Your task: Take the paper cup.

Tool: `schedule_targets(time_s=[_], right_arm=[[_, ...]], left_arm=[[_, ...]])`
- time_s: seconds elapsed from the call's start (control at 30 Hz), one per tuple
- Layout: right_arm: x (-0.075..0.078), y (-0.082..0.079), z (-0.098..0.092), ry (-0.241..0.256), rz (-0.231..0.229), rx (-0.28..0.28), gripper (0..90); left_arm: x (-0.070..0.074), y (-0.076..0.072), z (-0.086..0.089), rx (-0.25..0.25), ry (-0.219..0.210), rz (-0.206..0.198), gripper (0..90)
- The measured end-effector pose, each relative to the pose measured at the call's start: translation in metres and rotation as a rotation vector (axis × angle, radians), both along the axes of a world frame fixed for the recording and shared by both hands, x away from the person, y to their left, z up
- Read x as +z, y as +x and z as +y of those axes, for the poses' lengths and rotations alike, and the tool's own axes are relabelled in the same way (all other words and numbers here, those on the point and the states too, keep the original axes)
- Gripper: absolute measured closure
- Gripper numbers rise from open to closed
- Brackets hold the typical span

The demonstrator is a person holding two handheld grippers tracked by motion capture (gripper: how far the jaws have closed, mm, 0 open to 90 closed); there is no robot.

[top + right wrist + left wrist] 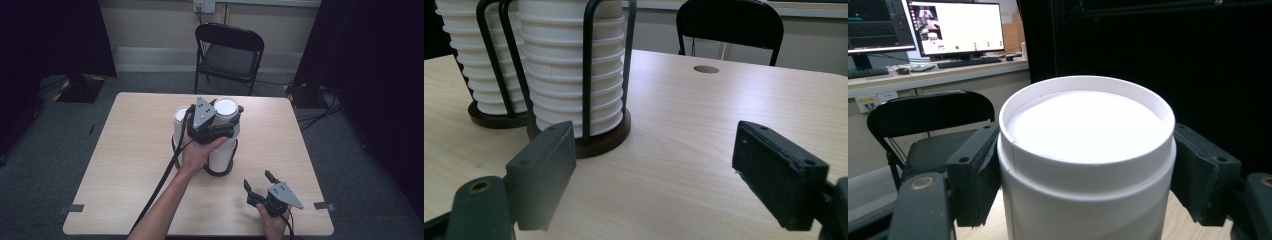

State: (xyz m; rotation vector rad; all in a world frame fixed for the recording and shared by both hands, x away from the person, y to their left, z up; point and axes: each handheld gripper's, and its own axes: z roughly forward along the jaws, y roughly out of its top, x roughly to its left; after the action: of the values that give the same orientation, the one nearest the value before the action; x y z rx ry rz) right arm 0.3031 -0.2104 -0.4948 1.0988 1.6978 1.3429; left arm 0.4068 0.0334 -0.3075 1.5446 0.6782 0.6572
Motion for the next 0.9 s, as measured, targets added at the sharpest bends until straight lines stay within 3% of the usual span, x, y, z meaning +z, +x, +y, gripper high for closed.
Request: schedule_targets(time_s=[0.1, 0.43, 0.53, 0.9], right_arm=[[0.0, 0.0, 0.0, 0.004, 0.003, 0.0, 17.1], [0.0, 0.0, 0.0, 0.003, -0.002, -0.003, 17.1], [0.0, 0.0, 0.0, 0.004, 0.0, -0.003, 17.1], [0.0, 0.0, 0.0, 0.005, 0.0, -0.003, 17.1]], left_arm=[[0.004, -0.001, 0.004, -0.009, -0.036, 0.007, 23.4], [0.014, -0.007, 0.014, -0.012, -0.08, -0.023, 23.4], [0.016, -0.008, 0.016, -0.011, -0.076, -0.035, 23.4], [0.015, -0.011, 0.023, -0.002, -0.146, -0.048, 23.6]])
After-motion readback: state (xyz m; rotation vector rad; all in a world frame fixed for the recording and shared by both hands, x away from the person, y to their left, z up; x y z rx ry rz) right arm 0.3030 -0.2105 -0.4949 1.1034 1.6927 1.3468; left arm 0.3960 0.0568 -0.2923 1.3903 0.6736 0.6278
